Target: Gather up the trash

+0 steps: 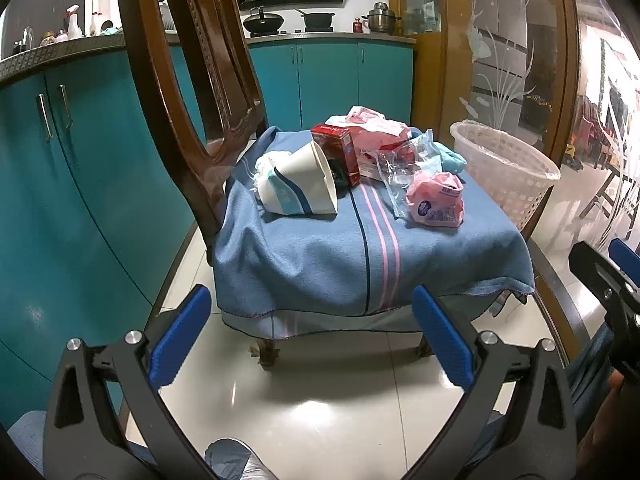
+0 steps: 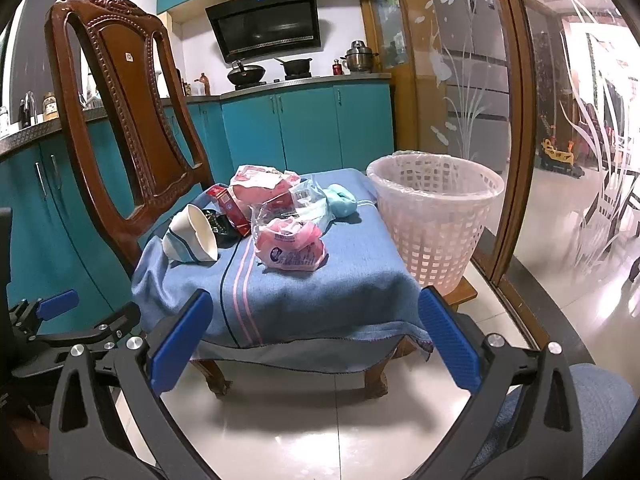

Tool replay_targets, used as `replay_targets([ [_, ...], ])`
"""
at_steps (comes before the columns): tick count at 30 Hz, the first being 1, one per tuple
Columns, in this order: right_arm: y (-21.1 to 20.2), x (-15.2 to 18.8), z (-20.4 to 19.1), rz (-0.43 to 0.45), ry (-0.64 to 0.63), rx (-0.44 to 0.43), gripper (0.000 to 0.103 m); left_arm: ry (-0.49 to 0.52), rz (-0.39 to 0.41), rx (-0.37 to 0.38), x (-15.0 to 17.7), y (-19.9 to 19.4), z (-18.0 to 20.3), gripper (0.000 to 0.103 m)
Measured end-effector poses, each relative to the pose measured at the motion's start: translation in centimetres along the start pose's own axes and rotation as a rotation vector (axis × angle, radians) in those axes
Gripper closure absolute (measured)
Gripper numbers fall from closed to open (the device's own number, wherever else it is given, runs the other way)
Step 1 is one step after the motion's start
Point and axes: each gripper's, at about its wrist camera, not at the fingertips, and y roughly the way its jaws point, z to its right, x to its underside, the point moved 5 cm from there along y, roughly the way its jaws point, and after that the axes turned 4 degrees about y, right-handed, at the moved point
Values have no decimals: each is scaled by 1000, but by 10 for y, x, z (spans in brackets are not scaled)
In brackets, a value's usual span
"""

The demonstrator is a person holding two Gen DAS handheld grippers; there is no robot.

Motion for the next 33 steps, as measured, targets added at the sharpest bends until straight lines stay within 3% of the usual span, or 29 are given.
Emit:
replay_targets([
  [33,6,-7,0,17,26,-46,3,7,-11,9,-1,10,5,3],
])
